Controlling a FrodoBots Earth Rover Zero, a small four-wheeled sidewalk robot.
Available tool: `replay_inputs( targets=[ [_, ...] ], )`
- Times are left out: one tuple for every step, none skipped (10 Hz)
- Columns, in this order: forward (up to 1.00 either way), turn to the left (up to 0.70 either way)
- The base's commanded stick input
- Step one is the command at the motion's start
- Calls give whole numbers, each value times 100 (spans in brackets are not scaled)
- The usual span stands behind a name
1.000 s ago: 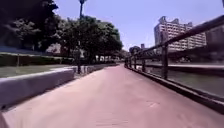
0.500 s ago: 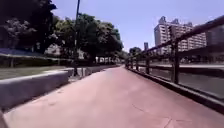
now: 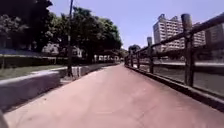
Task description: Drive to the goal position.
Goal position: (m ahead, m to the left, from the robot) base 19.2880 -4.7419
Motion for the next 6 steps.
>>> replay_inputs(
  targets=[
    [100,1],
    [100,1],
    [100,1],
    [100,1],
    [100,1],
    [100,1]
  ],
)
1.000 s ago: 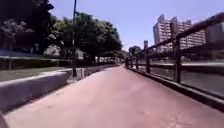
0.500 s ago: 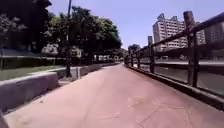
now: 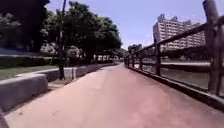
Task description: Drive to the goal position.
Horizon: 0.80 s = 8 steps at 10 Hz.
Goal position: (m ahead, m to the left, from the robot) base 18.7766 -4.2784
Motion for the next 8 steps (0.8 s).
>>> replay_inputs(
  targets=[
    [100,1],
    [100,1],
    [100,1],
    [100,1],
    [100,1],
    [100,1],
    [100,1],
    [100,1]
  ],
)
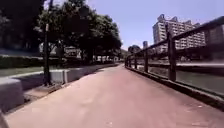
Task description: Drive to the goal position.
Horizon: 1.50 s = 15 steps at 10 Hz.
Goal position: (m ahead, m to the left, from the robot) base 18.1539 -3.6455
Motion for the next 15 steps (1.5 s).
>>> replay_inputs(
  targets=[
    [100,1],
    [100,1],
    [100,1],
    [100,1],
    [100,1],
    [100,1],
    [100,1],
    [100,1],
    [100,1],
    [100,1],
    [100,1],
    [100,1],
    [100,1],
    [100,1],
    [100,1]
  ],
)
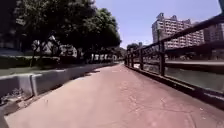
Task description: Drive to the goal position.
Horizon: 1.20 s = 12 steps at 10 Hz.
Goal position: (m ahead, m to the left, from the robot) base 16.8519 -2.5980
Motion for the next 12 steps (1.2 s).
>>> replay_inputs(
  targets=[
    [100,1],
    [100,1],
    [100,1],
    [100,1],
    [100,1],
    [100,1],
    [100,1],
    [100,1],
    [100,1],
    [100,1],
    [100,1],
    [100,1]
  ],
)
